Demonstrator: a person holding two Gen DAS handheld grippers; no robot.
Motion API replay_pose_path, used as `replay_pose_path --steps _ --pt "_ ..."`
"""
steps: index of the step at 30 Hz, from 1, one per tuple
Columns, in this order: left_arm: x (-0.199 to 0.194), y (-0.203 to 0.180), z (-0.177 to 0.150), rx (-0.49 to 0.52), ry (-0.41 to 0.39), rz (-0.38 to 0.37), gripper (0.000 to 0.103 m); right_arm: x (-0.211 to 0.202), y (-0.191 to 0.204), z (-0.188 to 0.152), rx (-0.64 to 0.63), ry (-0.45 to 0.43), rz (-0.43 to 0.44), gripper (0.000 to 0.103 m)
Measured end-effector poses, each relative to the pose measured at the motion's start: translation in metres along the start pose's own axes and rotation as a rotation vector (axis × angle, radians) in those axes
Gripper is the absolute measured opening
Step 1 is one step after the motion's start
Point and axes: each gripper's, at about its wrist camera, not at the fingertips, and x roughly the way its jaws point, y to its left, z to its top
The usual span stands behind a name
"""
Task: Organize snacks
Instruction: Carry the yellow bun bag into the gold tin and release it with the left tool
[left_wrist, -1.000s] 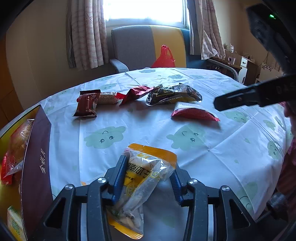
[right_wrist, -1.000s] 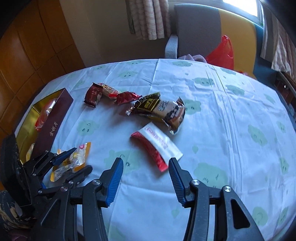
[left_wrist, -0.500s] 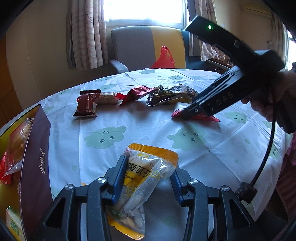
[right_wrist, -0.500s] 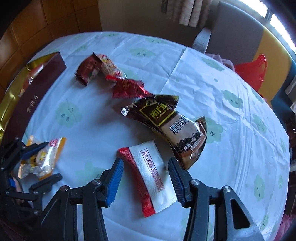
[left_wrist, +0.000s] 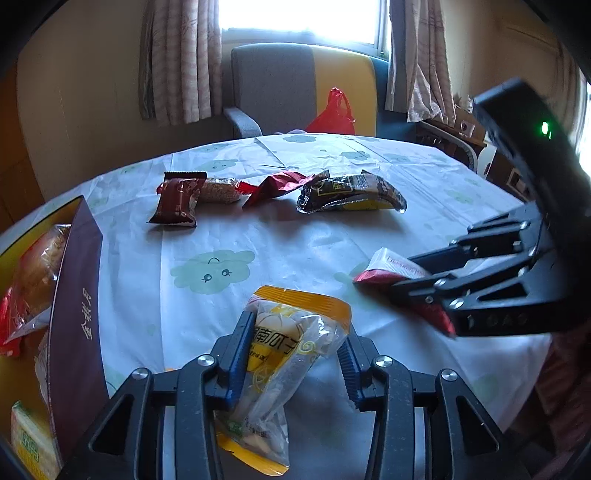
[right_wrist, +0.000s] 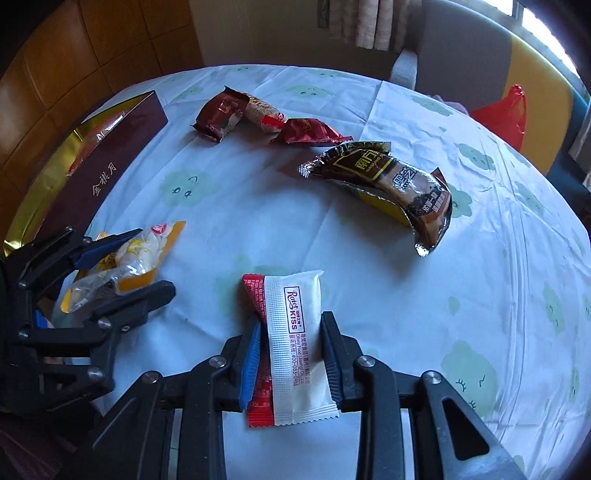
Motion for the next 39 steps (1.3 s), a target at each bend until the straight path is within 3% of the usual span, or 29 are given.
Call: replay_pose_path --steps 3,11,18,23,27,32,39 --pt "-0.015 0.004 0.004 -0.036 -0.006 -0.024 0.040 0.000 0.006 -0.003 -0.014 -0.008 -0.030 0.032" --pt "-0.094 0.041 0.024 -0.178 -0.130 -0.080 0.034 -0.003 0.008 -0.006 -0.004 -0.042 -0.057 0.031" --pt "-0.133 0.106 0.026 -0.335 -0.183 -0.035 0.033 -0.002 0.009 -0.007 0.008 -0.058 -0.061 0.031" --pt "-0.158 0.153 0.016 -0.442 -0.219 0.061 0.033 -0.003 0.007 -0.008 0.017 -0.072 -0.055 0.032" --pt "-0.162 0.190 0.002 -0.537 -0.192 0.165 0.033 -0.004 0.007 -0.009 0.019 -0.079 -0.053 0.032" --pt "-0.150 0.226 -0.017 -0.691 -0.142 0.162 0.033 -0.004 0.007 -0.009 0.028 -0.083 -0.053 0.032" --pt "-0.110 0.232 -0.021 -0.745 -0.044 0.116 0.037 -0.004 0.007 -0.009 0.038 -0.081 -0.053 0.032"
